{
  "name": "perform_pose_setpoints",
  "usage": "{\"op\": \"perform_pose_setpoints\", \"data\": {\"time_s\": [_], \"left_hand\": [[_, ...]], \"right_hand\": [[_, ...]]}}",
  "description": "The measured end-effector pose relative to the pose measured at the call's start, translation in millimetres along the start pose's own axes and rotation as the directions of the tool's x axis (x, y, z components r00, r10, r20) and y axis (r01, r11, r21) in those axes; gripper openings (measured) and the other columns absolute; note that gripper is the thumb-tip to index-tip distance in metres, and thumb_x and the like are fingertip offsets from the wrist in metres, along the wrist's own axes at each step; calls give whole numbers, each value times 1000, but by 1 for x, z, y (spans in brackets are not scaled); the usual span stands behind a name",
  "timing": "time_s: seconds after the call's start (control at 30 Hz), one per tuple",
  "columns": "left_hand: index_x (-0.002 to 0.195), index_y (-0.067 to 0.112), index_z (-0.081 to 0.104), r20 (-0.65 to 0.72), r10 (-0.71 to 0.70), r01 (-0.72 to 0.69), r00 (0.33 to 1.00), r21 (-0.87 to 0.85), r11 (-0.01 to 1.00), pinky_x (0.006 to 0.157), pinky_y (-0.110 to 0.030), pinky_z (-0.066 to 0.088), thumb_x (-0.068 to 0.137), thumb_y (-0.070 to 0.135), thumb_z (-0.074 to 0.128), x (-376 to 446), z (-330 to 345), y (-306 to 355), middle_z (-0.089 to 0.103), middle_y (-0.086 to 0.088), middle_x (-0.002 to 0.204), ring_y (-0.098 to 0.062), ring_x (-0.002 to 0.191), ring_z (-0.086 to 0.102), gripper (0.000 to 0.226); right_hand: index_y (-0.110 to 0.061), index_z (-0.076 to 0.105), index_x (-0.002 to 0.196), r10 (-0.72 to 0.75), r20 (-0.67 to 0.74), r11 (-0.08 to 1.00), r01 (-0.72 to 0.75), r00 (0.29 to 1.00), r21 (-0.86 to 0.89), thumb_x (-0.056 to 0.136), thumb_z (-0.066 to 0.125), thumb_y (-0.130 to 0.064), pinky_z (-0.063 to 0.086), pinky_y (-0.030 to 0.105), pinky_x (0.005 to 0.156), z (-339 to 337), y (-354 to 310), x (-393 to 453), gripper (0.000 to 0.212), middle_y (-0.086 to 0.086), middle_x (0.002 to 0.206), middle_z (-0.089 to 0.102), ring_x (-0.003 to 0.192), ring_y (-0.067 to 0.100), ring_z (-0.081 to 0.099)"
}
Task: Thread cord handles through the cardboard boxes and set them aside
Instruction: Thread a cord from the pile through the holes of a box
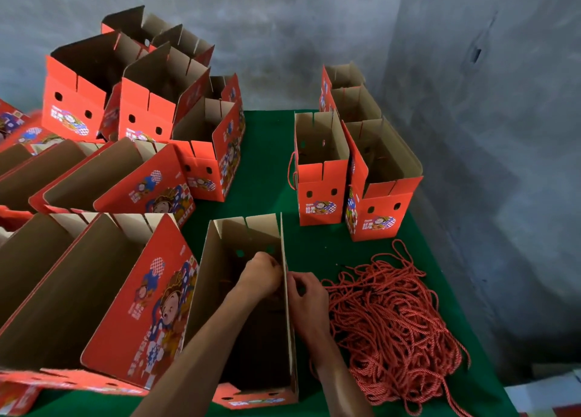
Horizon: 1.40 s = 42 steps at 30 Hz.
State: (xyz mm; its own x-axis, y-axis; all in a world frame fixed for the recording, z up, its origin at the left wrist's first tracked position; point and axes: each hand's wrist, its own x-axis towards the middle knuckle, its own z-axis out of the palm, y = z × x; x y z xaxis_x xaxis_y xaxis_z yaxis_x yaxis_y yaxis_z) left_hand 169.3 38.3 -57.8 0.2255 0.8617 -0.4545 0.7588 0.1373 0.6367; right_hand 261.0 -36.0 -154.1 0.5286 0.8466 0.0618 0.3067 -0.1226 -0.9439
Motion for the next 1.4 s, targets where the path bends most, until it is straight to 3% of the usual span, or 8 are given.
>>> {"op": "perform_pose_setpoints", "data": {"time_s": [0.27, 0.47, 0.6, 0.7, 0.83, 1.03, 1.17, 1.4], "left_hand": [[107, -3, 60, 44, -65, 64, 997, 27, 998, 66, -31, 58, 104, 11, 54, -6, -6, 8, 65, -15, 100, -28, 93, 68, 16], [95, 3, 55, 82, -150, 158, 985, -106, 982, 43, -23, 54, 104, 12, 55, -6, -17, 0, 68, -12, 84, -19, 64, 71, 13], [100, 3, 60, 142, -128, 148, 982, -146, 978, 56, -33, 62, 104, 27, 57, -5, -25, -14, 74, -9, 77, -17, 64, 75, 24], [123, 12, 59, 92, -58, 77, 994, -216, 973, 95, -50, 56, 102, 65, 38, -14, -26, -10, 68, -14, 116, -29, 103, 69, 61], [104, 41, 72, 159, 115, -61, 981, -310, 949, 98, -48, 53, 73, 99, 25, -47, -22, 10, 68, 5, 120, -18, 113, 63, 81], [123, 37, 47, 387, 58, 35, 920, -229, 973, 84, -49, 63, 94, 52, 63, -65, -5, 3, 66, 1, 122, -24, 112, 65, 36], [112, 39, 52, 398, 44, 66, 916, -258, 964, 84, -47, 61, 96, 24, 54, -63, -6, -8, 67, -1, 115, -25, 106, 66, 23], [127, 29, 45, 430, -87, 181, 899, -184, 966, 71, -43, 63, 96, 13, 45, -50, -32, -22, 67, -10, 118, -29, 106, 68, 35]], "right_hand": [[-34, 65, 106, -31, 141, 999, 35, 989, -25, 100, 61, -29, 48, 16, 87, 2, 16, 8, 9, -16, 109, 60, 104, -3, 58], [-17, 65, 94, 265, 171, 933, -207, 949, -295, 105, 54, -36, 56, 41, 65, -19, 57, 11, 25, 0, 81, 69, 65, 12, 61], [-13, 70, 79, 382, -59, 922, -376, 922, 88, 104, 55, -40, 36, 28, 45, -34, 63, 3, 40, -6, 53, 54, 45, 12, 45], [-10, 72, 86, 520, 130, 724, -516, 844, 458, 103, 59, -32, 33, 23, 48, -37, 48, 14, 30, -10, 53, 39, 45, 6, 36], [-9, 66, 98, 479, 309, 360, -505, 822, 785, 100, 59, -17, 32, 20, 44, -44, 38, 34, 11, -5, 60, 43, 48, 7, 35], [-14, 54, 139, 451, 86, 824, -452, 888, 341, 99, 67, -21, 49, 22, 88, -57, 64, 16, 42, -3, 128, 60, 110, 9, 61], [-7, 61, 125, 327, -197, 944, -328, 924, 29, 96, 69, -11, 51, 28, 92, -53, 78, -3, 30, 4, 122, 62, 114, 22, 62], [-17, 74, 107, 418, 505, 834, -99, 755, -542, 92, 74, -15, 52, 15, 74, -38, 91, -24, 15, -1, 101, 72, 87, 7, 67]]}}
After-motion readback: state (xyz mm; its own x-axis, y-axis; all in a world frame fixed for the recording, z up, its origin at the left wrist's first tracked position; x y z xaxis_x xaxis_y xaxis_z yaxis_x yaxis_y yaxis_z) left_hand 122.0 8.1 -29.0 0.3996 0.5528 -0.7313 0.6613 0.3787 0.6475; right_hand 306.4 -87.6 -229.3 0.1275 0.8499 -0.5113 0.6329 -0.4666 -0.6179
